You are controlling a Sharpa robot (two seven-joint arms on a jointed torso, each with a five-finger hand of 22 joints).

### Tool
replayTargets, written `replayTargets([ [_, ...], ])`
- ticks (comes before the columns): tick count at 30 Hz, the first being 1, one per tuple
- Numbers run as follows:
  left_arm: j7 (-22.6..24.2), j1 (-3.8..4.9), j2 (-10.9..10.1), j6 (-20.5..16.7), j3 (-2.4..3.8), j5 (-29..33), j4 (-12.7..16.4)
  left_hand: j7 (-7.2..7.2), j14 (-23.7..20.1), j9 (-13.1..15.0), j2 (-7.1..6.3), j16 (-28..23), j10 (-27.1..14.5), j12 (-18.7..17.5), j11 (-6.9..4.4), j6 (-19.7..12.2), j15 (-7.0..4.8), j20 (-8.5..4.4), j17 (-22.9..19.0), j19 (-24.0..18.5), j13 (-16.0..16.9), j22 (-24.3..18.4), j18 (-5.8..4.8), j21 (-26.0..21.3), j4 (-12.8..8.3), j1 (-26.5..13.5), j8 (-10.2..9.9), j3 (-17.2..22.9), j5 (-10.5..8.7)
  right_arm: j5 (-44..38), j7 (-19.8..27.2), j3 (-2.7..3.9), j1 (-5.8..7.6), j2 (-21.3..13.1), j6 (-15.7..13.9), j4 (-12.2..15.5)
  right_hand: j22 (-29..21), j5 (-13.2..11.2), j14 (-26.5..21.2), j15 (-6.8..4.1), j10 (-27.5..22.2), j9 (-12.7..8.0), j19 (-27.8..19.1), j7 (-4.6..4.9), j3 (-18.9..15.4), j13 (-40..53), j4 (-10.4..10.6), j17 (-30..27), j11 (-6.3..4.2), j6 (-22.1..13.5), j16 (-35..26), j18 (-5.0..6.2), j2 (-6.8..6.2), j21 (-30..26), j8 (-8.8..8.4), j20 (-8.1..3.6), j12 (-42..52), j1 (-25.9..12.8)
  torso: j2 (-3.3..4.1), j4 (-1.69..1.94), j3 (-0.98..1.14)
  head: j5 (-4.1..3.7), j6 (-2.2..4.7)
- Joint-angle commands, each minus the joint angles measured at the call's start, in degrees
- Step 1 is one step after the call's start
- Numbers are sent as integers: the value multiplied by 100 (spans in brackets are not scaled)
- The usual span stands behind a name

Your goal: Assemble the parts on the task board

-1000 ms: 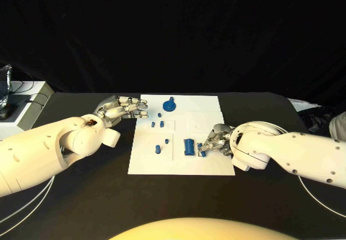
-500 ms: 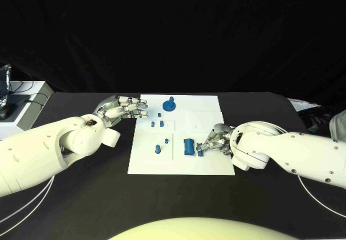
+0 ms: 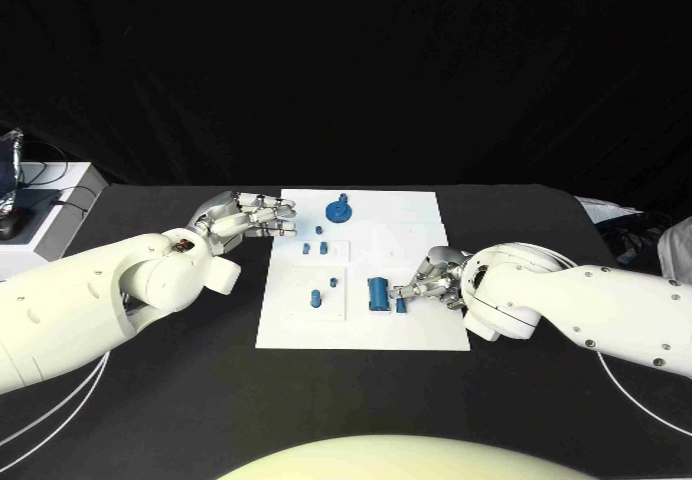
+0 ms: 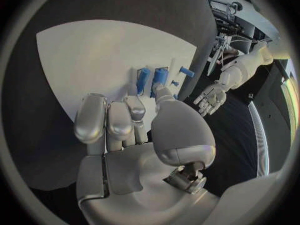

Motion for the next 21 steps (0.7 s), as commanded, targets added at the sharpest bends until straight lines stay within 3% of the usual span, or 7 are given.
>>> replayTargets([
  [1, 22, -1, 12, 94, 4, 14, 7, -3, -34, 4, -5, -14, -41, -16, 12, -35, 14, 3, 7, -35, -6, -8, -106, -30, 4, -32, 4, 28, 20, -74, 179, 0, -4, -30, -137, 46, 823, -47, 14, 14, 14, -2, 296, 0, 34, -6, 105, 11, 15, 41, -18, 80, -93, 9, 0, 32, 15, -7, -1, -1, -1, -2, 2],
  [6, 17, -2, 11, 94, 4, 14, 5, -3, -34, 4, -5, -14, -41, -16, 12, -35, 14, 3, 7, -35, -6, -8, -106, -30, 4, -32, 4, 28, 20, -106, 286, 1, -6, -165, -215, 106, 826, -127, 16, 12, 21, 6, 299, -7, 51, -4, 135, 19, 11, 55, -11, 79, -123, 23, 5, 30, 24, 0, 0, 3, 0, 5, 10],
  [10, 15, -2, 11, 95, 4, 14, -1, -1, -39, 4, -1, -14, -45, -16, 14, -37, 15, 5, 7, -36, -6, -12, -105, -33, 10, -24, 5, 32, 20, -105, 396, 1, -17, -314, -215, 215, 835, -355, 19, 4, 37, 37, 306, -24, 94, 2, 68, 48, 1, 102, 10, 73, -195, 62, 15, 24, 40, 96, 1, -2, 4, 10, 15],
  [12, 17, -2, 13, 96, 4, 14, -5, -1, -41, 4, 1, -14, -47, -16, 14, -37, 15, 6, 7, -37, -6, -14, -105, -34, 12, -22, 5, 33, 20, -101, 462, 1, -32, -384, -205, 280, 838, -552, 17, -2, 53, 63, 307, -36, 134, 10, -30, 53, -8, 137, 13, 69, -188, 76, 27, 20, 60, 196, 2, -7, 5, 14, 18],
  [15, 21, -3, 16, 96, 4, 14, -6, -1, -41, 4, 1, -14, -47, -16, 14, -37, 15, 6, 7, -37, -6, -14, -105, -34, 12, -22, 5, 33, 20, -99, 553, 2, -65, -458, -183, 361, 838, -879, 12, -21, 92, 178, 300, -70, 183, 40, -344, 33, -36, 225, -10, 60, -114, 77, 95, 5, 119, 484, 2, -13, 7, 14, 20],
  [21, 28, -9, 21, 94, 4, 14, -10, 0, -41, 4, -5, -14, -46, -16, 14, -39, 16, 5, 7, -37, -6, -14, -104, -34, 6, -15, 4, 36, 21, -104, 637, 1, -132, -539, -159, 484, 837, -1261, 17, -44, 120, 335, 293, -115, 170, 58, -703, 23, -65, 275, -36, 45, -5, 74, 142, -19, 136, 745, -1, -8, 6, 8, 7],
])
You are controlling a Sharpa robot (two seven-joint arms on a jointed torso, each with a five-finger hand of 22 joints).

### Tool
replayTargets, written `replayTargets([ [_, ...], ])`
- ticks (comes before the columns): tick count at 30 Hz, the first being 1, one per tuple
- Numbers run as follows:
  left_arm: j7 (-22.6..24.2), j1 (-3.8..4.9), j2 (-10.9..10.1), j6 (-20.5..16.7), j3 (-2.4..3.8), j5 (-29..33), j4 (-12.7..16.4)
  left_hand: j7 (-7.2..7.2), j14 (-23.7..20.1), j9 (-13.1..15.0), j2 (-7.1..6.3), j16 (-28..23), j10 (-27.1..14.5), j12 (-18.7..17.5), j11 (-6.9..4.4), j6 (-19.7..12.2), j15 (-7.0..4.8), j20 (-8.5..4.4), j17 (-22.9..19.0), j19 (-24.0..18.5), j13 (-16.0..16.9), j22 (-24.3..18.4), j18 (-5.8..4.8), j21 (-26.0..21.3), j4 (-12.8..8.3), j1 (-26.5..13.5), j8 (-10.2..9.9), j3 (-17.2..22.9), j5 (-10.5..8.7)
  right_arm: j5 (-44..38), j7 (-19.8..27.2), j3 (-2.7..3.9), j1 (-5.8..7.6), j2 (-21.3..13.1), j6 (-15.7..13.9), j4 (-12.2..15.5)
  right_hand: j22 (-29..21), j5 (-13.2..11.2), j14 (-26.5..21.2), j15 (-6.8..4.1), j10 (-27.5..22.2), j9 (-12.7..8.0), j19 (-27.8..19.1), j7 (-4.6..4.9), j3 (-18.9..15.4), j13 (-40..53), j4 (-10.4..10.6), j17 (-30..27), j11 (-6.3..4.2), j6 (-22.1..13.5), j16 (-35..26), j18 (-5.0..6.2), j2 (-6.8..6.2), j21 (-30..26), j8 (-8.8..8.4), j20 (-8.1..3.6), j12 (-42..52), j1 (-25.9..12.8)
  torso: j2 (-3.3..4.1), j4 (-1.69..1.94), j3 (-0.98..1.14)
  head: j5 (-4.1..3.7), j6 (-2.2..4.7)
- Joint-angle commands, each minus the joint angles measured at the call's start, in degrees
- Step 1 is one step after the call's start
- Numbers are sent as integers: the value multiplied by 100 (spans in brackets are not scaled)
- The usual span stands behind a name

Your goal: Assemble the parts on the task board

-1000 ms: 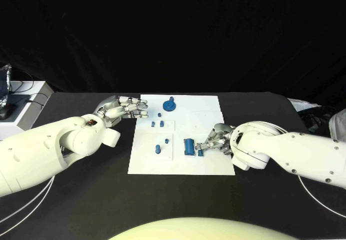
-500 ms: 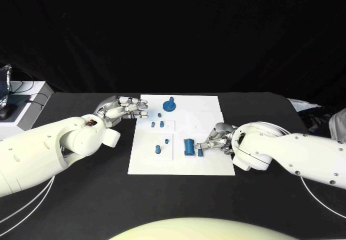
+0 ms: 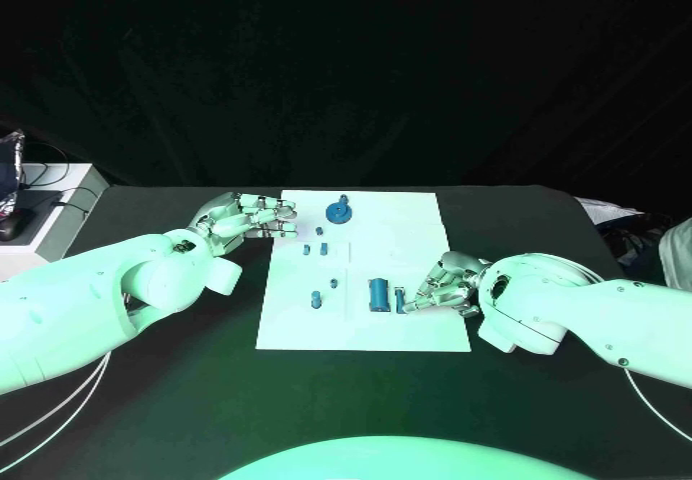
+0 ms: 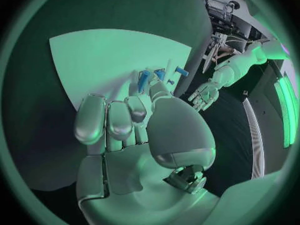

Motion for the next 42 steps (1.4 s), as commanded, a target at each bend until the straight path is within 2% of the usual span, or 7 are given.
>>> replayTargets([
  [1, 38, -8, 14, 91, 4, 14, 5, 0, -41, 4, -5, -14, -25, -16, -8, -39, 16, 5, 7, -37, -6, -6, -104, -34, 6, -15, 4, 36, 21, -71, 221, 0, -39, -20, -9, 59, 836, -147, 17, -51, 51, 66, 295, -28, -1, 16, -114, 5, -2, 73, -36, 42, 4, 18, 64, -22, 38, 130, 0, 0, 0, -7, -12],
  [7, 34, -14, 15, 92, 4, 14, 4, 0, -41, 4, -5, -14, -25, -16, -8, -39, 16, 5, 7, -37, -6, -6, -104, -34, 6, -15, 4, 36, 21, -102, 191, 0, -118, -22, -262, 69, 834, -35, 21, -79, 53, 292, 296, -86, -27, 17, -200, 14, -44, 64, -49, 23, 34, 10, 262, -59, 11, 144, -1, 8, -7, -12, -11],
  [12, 34, -17, 14, 92, 4, 14, 5, 0, -41, 4, -5, -14, -25, -16, -8, -39, 16, 5, 7, -37, -6, -6, -104, -34, 6, -15, 4, 36, 21, -110, 131, -1, -160, 11, -404, 16, 834, -22, 23, -96, 69, 368, 299, -118, -38, 24, -201, 23, -61, 56, -53, 18, 78, 12, 353, -73, 13, 127, -3, 9, -10, -11, -19],
  [15, 34, -18, 11, 92, 4, 14, 7, 0, -41, 4, -5, -14, -25, -16, -8, -39, 16, 5, 7, -37, -6, -6, -104, -34, 6, -15, 4, 36, 21, -112, 88, -1, -179, 40, -479, -34, 835, 3, 26, -107, 78, 420, 301, -142, -54, 28, -221, 27, -76, 57, -56, 13, 135, 12, 426, -83, 13, 126, 0, 11, -11, -10, -21],
  [17, 34, -18, 8, 90, 4, 14, 8, 0, -41, 4, -5, -14, -25, -16, -8, -39, 16, 5, 7, -37, -6, -6, -104, -34, 6, -15, 4, 36, 21, -113, 68, -1, -186, 59, -525, -66, 835, 37, 28, -123, 84, 473, 304, -162, -88, 31, -247, 29, -87, 21, -60, 8, 229, 9, 499, -95, 7, 111, 0, 13, -11, -8, -20],
  [23, 32, -19, 0, 86, 4, 14, 8, 0, -41, 4, -5, -14, -25, -16, -8, -39, 16, 5, 7, -37, -6, -6, -104, -34, 6, -15, 4, 36, 21, -114, 41, 0, -196, 113, -624, -137, 834, 65, 28, -128, 92, 523, 309, -174, -158, 41, -285, 37, -100, -13, -64, 2, 304, 7, 606, -108, 6, 88, -2, 9, -9, -6, -32],
  [42, 33, -19, -6, 86, 4, 14, 13, 3, -43, 5, -9, -14, -26, -16, -6, -41, 17, 5, 4, -39, -6, -4, -105, -30, -4, -12, 5, 48, 20, -444, -69, 0, -224, 259, -674, -273, 836, 121, 30, -136, 97, 546, 309, -194, -156, 45, -322, 39, -112, -23, -68, -3, 362, 11, 671, -115, 4, 121, -1, 10, -11, -12, -40],
])
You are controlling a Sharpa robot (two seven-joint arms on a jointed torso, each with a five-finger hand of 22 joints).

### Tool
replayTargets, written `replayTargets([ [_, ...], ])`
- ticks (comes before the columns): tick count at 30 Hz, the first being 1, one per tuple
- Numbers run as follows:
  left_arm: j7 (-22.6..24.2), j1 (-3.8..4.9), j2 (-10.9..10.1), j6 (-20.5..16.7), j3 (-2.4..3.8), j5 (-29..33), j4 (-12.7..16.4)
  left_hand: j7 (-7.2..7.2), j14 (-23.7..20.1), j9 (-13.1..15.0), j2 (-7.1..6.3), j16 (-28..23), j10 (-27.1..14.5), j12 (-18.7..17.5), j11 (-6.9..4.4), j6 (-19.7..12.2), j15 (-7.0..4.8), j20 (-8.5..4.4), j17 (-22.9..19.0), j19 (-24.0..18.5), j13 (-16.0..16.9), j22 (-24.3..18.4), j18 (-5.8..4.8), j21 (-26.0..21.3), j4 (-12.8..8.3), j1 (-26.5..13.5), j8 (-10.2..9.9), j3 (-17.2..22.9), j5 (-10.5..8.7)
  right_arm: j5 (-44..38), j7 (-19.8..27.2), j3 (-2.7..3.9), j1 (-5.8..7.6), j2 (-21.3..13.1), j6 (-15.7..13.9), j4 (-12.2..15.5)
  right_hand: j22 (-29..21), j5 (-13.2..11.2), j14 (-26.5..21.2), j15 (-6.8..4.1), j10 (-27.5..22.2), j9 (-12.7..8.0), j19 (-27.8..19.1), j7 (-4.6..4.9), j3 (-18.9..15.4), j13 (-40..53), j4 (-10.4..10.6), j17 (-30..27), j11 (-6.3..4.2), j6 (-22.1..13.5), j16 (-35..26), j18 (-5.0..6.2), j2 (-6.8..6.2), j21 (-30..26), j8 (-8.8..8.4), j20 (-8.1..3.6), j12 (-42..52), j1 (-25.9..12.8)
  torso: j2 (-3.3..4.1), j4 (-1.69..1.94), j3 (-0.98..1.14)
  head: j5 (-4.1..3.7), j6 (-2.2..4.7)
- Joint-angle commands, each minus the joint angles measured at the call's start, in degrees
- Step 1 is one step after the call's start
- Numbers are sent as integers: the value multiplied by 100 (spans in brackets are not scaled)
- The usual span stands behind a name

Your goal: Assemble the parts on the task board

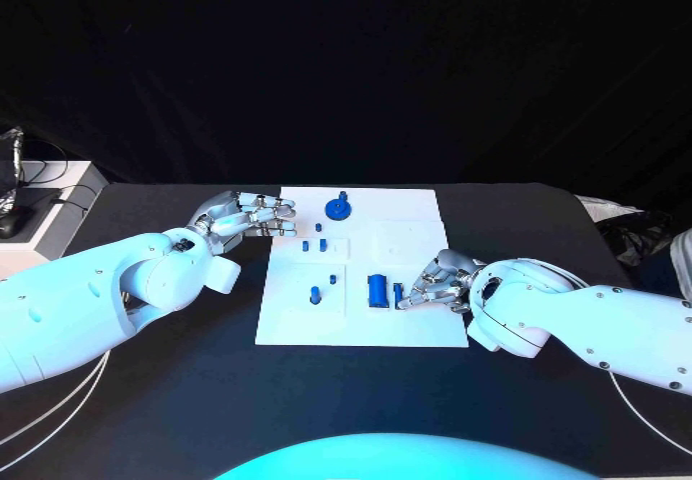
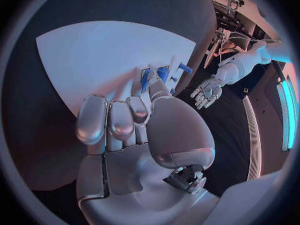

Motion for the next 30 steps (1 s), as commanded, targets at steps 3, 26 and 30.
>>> replayTargets([
  [3, 38, -3, 2, 85, 4, 14, 14, 3, -43, 5, -9, -14, -26, -16, -6, -41, 17, 5, 4, -39, -6, -5, -105, -30, 13, -12, 5, 32, 20, -278, -96, -5, -20, 25, -74, -46, 839, 32, 9, -32, 16, 6, 308, -22, -11, 9, -31, 7, -32, -30, -34, -3, 36, 13, 30, -30, -19, 23, 1, 1, -3, -7, -3],
  [26, 33, -3, -4, 92, 4, 14, 14, 3, -45, 4, -9, -15, -28, -16, -5, -42, 18, 5, 2, -41, -6, -5, -104, -29, 14, -20, 4, 34, 20, -484, -88, -5, -38, 59, -34, -77, 845, -118, 12, -40, 34, -58, 314, -35, 355, 31, -43, 39, -41, -21, -28, -12, -76, 31, 62, -41, -9, 32, 3, 0, 2, -3, -13],
  [30, 32, -3, -2, 94, 4, 14, 12, 3, -45, 4, -9, -15, -28, -16, -5, -42, 18, 5, 2, -41, -6, -5, -104, -29, 14, -20, 4, 34, 20, -469, -86, -5, -44, 58, -3, -76, 843, -139, 11, -37, 31, -58, 312, -29, 438, 32, 22, 39, -41, -20, -34, -11, -158, 24, 77, -37, -16, 8, -1, 0, 0, -8, -13],
])
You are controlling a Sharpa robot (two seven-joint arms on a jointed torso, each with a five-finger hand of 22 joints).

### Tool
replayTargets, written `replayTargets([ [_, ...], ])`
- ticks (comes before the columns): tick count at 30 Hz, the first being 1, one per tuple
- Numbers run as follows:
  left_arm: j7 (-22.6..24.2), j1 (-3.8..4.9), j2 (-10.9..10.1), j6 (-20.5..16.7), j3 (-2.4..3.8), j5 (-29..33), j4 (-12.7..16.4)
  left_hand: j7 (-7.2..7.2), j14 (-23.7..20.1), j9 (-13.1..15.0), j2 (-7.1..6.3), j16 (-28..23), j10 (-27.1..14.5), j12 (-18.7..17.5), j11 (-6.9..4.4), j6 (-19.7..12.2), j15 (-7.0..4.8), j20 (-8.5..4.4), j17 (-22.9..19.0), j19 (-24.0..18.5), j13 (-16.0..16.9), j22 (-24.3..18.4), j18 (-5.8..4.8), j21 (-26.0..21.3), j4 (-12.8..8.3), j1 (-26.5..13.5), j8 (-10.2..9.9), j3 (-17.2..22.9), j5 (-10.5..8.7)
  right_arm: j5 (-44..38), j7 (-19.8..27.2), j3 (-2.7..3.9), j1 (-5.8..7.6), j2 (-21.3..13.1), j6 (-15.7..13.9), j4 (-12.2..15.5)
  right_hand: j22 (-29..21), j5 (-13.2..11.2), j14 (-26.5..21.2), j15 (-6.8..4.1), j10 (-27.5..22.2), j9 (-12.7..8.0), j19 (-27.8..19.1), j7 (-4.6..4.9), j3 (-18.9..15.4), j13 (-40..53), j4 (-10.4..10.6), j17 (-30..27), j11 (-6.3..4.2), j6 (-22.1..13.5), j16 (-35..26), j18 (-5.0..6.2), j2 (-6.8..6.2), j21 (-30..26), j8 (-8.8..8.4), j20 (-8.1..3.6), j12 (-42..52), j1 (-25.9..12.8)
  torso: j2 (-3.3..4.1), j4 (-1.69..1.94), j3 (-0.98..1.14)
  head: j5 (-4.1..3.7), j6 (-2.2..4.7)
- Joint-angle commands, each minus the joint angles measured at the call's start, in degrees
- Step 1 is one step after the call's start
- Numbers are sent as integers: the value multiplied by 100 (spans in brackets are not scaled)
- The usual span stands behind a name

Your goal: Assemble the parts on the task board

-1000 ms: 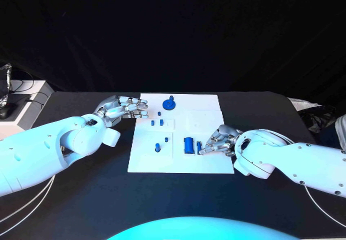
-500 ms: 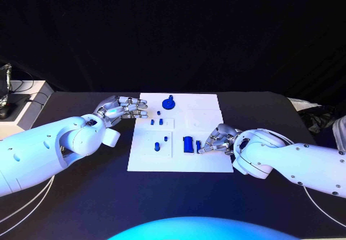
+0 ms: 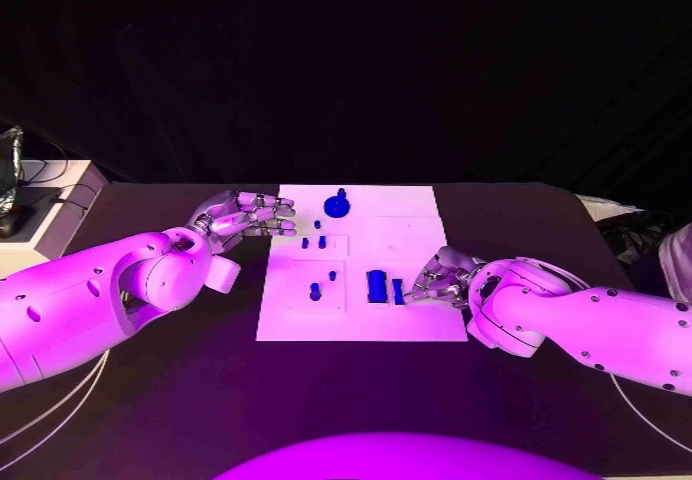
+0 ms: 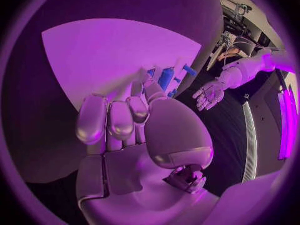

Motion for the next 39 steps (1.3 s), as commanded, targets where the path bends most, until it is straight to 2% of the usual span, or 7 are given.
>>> replayTargets([
  [1, 33, -1, 8, 94, 4, 14, 11, 3, -24, 4, -9, -15, -28, -16, -5, -42, -3, 5, 2, -41, -6, -5, -104, -29, 14, -20, 5, 34, 20, -50, 9, 0, -10, 0, 93, 4, 844, -26, 11, -37, 9, -5, 312, -8, 39, 8, 4, 6, -19, 1, -34, -11, -43, 24, 34, -38, -15, 3, -2, -1, -1, -5, 0],
  [13, 70, -2, 19, 89, 4, 17, 8, 1, -25, 5, -14, -15, -29, -16, -5, -42, -2, 7, 1, -40, -6, -7, -103, -28, 20, -28, 5, 27, 20, 394, 454, 3, -16, -121, -446, 45, 833, 169, 12, -25, -25, -23, 308, 33, 95, -9, 130, -16, 9, -88, -53, -4, -141, -24, 7, -35, -65, -54, -2, 3, -2, 6, 31],
  [22, 316, -19, 108, -94, 4, 168, -34, -34, 4, 5, -68, -11, 26, -11, -24, -45, -2, 30, 13, -36, -3, -29, -109, -45, 143, -184, 4, -154, -45, 2243, 2820, 53, 38, -329, -944, -234, 647, 222, -49, 82, -310, -420, 161, 248, 125, -245, 108, -433, 157, -234, -428, 109, -167, -816, -513, 76, -489, 51, -53, -6, -19, -7, 194],
  [26, 458, -41, 195, -270, 5, 267, -83, -62, 5, 5, -42, -12, 99, -14, -44, -47, 1, 52, 24, -19, -2, -78, -104, -76, 228, -196, 6, -521, -322, 3203, 3835, 91, 98, -278, -876, -693, 283, 282, -162, 152, -680, -761, -42, 376, 73, -718, -20, -1002, 248, -331, -1043, 225, -130, -2036, -791, 154, -1212, 106, -115, -35, -37, 4, 279],
  [28, 526, -48, 265, -463, 5, 401, -134, -160, -115, 5, 20, -17, 165, -16, -74, 39, 27, 67, 2, -25, -3, -115, -102, -99, 231, -111, 13, -715, -407, 3563, 4266, 114, 128, -212, -729, -1039, -142, 361, -272, 190, -1001, -967, -218, 455, 38, -1269, -126, -1363, 298, -458, -1521, 303, -61, -3195, -781, 201, -1897, 151, -157, -49, -57, 16, 361],
  [32, 622, -52, 368, -775, 5, 544, -237, -196, -461, -1, 110, -23, 127, -25, -50, 4, 124, 148, -111, -208, -7, -208, -133, -162, 217, -2, -7, -906, -414, 4078, 4782, 143, 160, -112, -677, -1504, -761, 608, -390, 246, -1082, -1461, -408, 530, -208, -1992, -193, -1596, 346, -523, -1989, 310, 38, -4422, -786, 259, -2289, 229, -197, -51, -72, 30, 476],
  [39, 786, -51, 578, -1082, 8, 750, -597, -250, -1221, -24, 220, -21, -165, -27, 87, -533, 366, 376, -369, -654, -13, -472, -88, -159, 164, 49, -32, -1214, -416, 4536, 5347, 208, 171, 161, -781, -2184, -1835, 604, -1270, 576, -1276, -2400, -1397, 600, -133, -4293, -346, -2437, 572, -752, -3660, 71, 290, -5588, -818, 590, -4123, 520, -331, -108, -14, 136, 612],
])
